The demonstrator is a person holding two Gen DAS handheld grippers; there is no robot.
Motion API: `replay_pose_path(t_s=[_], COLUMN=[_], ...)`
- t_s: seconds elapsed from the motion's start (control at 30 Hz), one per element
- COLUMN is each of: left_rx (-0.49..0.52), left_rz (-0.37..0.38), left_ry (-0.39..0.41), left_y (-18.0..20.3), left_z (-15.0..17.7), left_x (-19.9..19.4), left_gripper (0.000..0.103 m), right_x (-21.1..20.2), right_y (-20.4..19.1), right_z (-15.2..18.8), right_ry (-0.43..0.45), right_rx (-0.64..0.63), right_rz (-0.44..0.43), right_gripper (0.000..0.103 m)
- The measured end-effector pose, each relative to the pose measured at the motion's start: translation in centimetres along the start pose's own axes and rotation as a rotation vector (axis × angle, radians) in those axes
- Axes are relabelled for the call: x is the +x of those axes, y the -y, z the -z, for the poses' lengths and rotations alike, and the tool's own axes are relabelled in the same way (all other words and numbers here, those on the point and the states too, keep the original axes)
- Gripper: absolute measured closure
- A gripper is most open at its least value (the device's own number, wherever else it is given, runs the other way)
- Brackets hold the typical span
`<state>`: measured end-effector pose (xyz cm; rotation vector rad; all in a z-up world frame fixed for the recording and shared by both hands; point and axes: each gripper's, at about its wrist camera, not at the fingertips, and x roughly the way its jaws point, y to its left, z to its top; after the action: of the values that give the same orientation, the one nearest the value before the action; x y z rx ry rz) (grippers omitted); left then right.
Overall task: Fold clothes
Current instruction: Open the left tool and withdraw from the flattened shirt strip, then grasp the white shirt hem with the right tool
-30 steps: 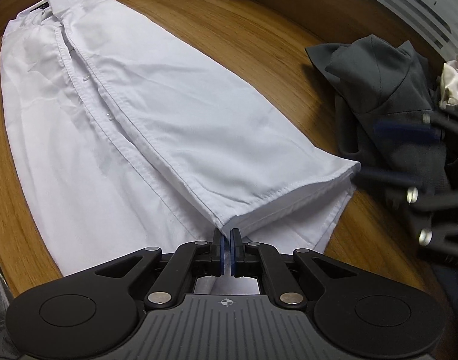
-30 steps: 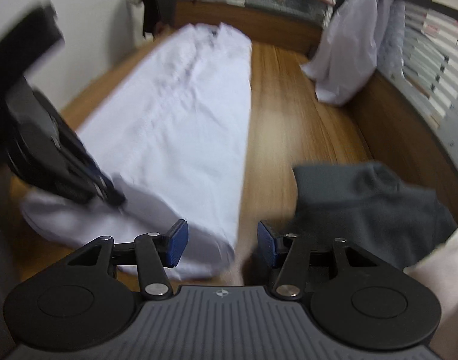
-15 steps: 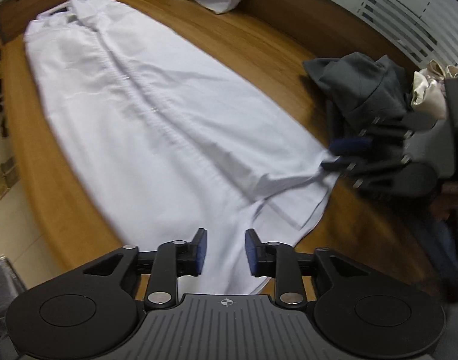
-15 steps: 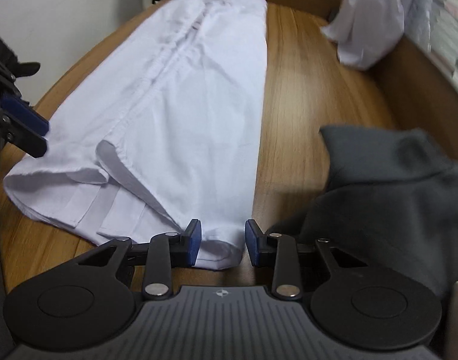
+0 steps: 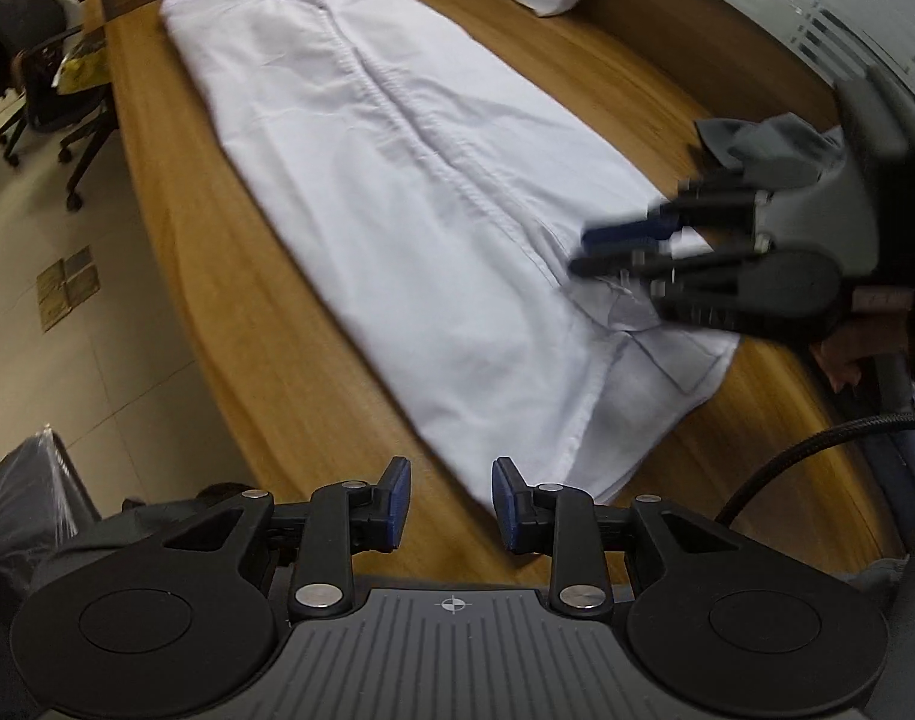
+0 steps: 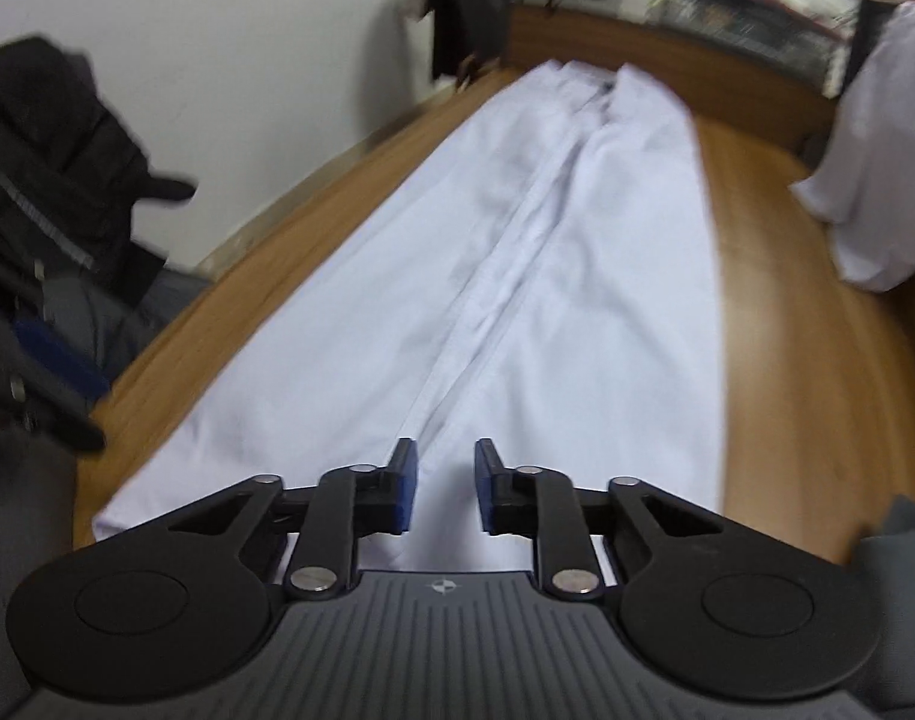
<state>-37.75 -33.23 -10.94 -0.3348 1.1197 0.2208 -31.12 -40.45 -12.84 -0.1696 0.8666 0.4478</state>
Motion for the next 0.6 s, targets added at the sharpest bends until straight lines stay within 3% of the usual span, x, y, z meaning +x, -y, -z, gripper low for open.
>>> replay_pose_path(t_s=[0.07,0.13,0.2,0.27,0.3,0.47,0.6], left_rx=[-0.005,-0.01,-0.014,-0.012,-0.009,0.0,-0.002], left_rz=[-0.001,0.0,0.001,0.001,0.002,0.014,0.013], left_ry=[0.004,0.009,0.014,0.017,0.021,0.04,0.044], left_y=[0.0,0.1,0.1,0.2,0.2,0.2,0.1], left_z=[0.0,0.0,0.0,-0.1,-0.2,-0.8,-1.2], left_x=[0.0,0.0,0.0,0.2,0.2,0.2,0.5], left_gripper=[0.066,0.064,0.064,0.064,0.064,0.064,0.064], right_x=[0.3,-0.2,-0.5,-0.6,-0.6,-3.0,-3.3], right_y=[-0.6,-1.3,-1.9,-2.6,-2.7,-3.3,-3.8], right_z=[0.4,1.0,1.5,2.1,2.4,1.9,2.0], right_ry=[-0.023,-0.012,-0.011,-0.012,-0.014,-0.009,-0.051], right_rx=[-0.011,-0.006,-0.004,-0.014,-0.016,-0.137,-0.249], right_rz=[-0.001,0.012,0.025,0.05,0.076,0.149,0.152], right_gripper=[0.082,0.067,0.066,0.081,0.099,0.099,0.098])
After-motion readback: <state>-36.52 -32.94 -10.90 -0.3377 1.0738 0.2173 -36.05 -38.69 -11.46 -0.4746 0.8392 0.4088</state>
